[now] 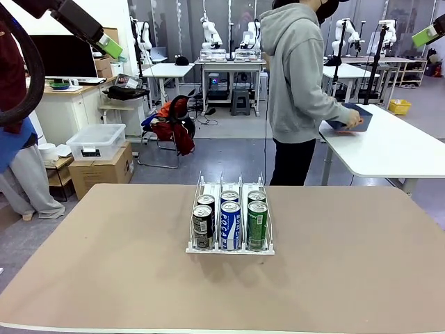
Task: Fill the beverage cans into the dispenser.
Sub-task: Pick up the Sprite handed by the human.
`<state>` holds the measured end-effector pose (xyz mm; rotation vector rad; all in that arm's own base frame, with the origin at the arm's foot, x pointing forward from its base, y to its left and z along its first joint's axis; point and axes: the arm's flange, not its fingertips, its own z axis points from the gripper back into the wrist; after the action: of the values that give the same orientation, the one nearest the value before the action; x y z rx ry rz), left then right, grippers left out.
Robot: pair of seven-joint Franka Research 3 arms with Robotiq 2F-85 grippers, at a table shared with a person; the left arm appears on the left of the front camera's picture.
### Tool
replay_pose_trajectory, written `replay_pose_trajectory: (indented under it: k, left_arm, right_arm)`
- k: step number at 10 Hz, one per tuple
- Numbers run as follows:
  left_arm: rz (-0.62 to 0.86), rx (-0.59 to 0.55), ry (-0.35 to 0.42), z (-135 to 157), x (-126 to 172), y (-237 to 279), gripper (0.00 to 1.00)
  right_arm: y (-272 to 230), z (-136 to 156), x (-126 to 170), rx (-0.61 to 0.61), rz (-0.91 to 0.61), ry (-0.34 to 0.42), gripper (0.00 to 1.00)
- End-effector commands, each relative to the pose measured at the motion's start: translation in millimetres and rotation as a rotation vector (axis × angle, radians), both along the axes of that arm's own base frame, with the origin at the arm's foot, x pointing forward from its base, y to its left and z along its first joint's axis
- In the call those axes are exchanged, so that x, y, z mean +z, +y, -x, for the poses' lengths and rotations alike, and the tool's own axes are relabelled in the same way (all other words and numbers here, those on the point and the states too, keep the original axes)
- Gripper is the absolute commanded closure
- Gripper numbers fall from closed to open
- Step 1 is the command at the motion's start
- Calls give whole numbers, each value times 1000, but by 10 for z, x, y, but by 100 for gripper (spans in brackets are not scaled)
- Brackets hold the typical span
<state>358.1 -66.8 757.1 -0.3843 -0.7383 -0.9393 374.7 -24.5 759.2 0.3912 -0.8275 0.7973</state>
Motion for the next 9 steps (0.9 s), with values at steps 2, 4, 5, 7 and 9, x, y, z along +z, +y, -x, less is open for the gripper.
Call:
replay_pose_trajectory:
  k: [2,4,5,7,9]
  left_arm:
    - [0,1,-2,0,4,2,0]
    - [0,1,-2,0,4,2,0]
    - [0,1,-2,0,4,2,0]
    - [0,1,-2,0,4,2,0]
    - [0,1,-2,0,4,2,0]
  right_arm:
    - [-4,2,-27,0,-1,5,0]
    - [-4,2,-27,0,-1,5,0]
    - [-4,2,-27,0,-1,5,0]
    - [-4,2,-27,0,-1,5,0]
    - [-4,2,-27,0,-1,5,0]
